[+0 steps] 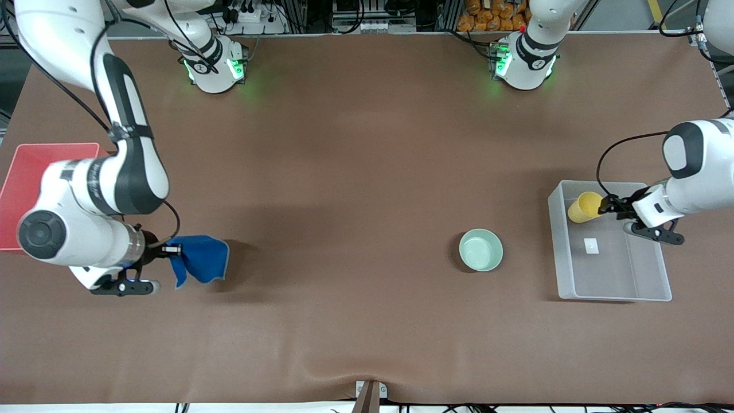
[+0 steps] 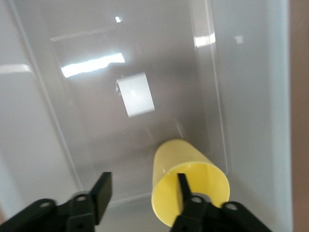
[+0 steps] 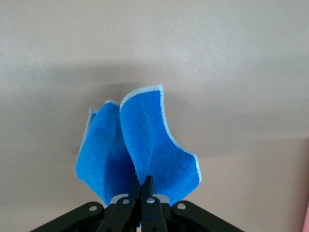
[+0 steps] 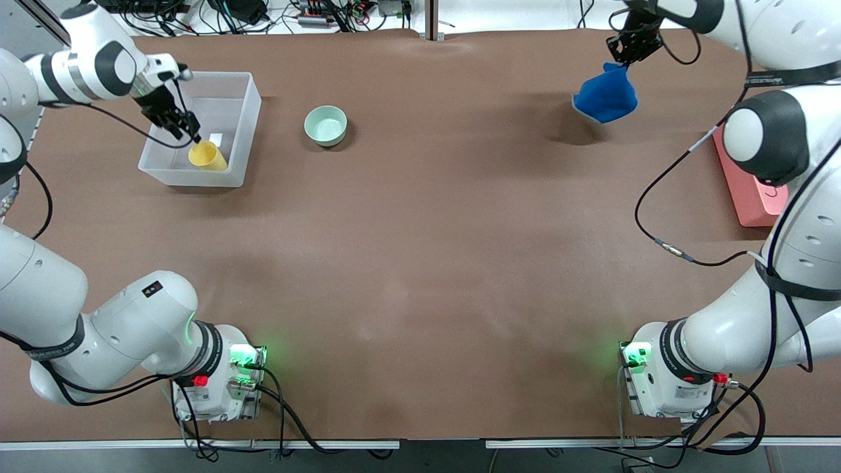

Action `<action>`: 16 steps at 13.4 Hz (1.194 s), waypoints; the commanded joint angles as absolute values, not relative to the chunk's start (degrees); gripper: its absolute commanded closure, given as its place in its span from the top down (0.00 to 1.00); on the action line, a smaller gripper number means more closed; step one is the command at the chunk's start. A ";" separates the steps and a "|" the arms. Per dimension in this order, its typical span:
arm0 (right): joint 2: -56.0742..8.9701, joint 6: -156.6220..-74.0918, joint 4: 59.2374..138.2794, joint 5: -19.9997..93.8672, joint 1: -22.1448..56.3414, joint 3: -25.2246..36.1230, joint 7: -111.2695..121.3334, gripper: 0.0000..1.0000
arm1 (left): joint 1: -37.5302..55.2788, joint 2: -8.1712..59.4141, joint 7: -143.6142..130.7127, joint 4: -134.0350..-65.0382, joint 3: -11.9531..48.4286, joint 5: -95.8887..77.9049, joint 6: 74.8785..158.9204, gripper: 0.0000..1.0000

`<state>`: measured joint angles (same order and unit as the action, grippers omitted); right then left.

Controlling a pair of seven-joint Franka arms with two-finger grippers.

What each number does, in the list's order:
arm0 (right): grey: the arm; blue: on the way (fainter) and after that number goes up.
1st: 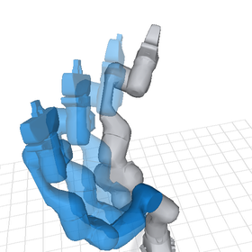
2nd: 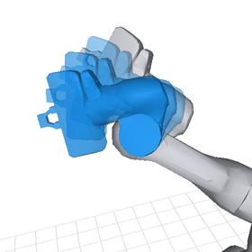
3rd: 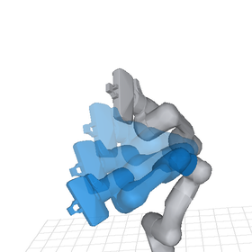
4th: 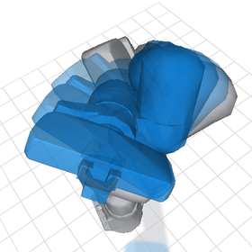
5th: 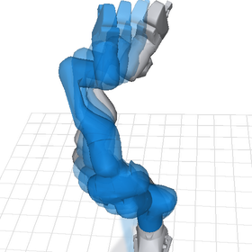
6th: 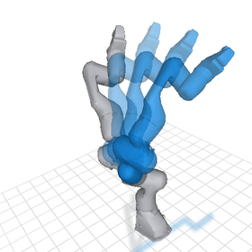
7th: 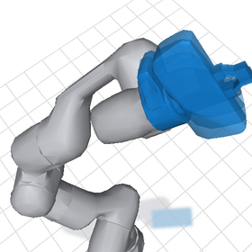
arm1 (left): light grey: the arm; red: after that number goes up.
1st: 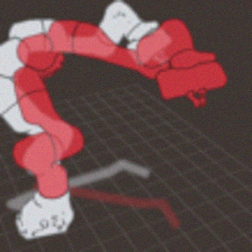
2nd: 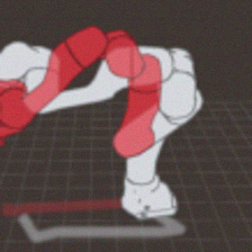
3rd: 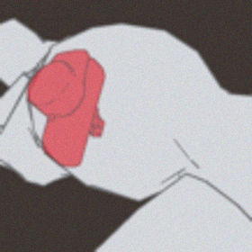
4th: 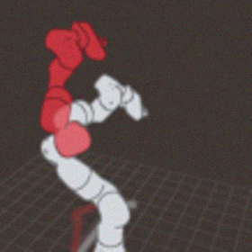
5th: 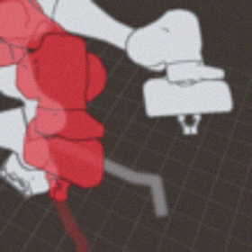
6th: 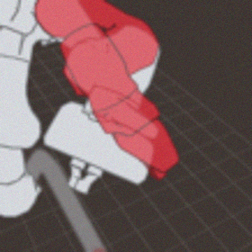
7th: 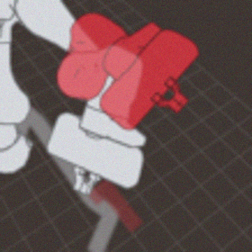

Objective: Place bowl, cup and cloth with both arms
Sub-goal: 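Release the cup and reach the green bowl while the right gripper carries the cloth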

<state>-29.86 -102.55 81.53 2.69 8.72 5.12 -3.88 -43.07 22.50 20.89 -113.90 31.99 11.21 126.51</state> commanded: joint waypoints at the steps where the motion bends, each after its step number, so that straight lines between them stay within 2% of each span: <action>1: -24.97 -98.28 83.14 2.81 8.09 5.19 -3.69 0.00 | -43.33 18.91 20.66 -110.06 34.44 11.51 121.66 1.00; 4: -22.07 -95.28 83.41 2.72 6.60 5.19 -3.52 0.00 | -43.33 18.46 14.89 -104.87 39.53 8.10 116.03 1.00; 7: -18.38 -94.48 86.03 2.64 5.01 5.19 -1.42 0.00 | -42.89 19.15 -0.65 -104.50 46.65 8.17 115.40 1.00; 11: -14.78 -93.78 88.76 2.37 1.85 5.27 2.28 0.00 | -34.38 22.05 -17.97 -105.11 47.29 8.79 120.48 1.00; 16: -11.78 -91.41 89.03 -2.37 -0.88 5.27 9.04 0.00 | -30.60 28.46 -31.52 -108.89 47.20 15.35 127.87 1.00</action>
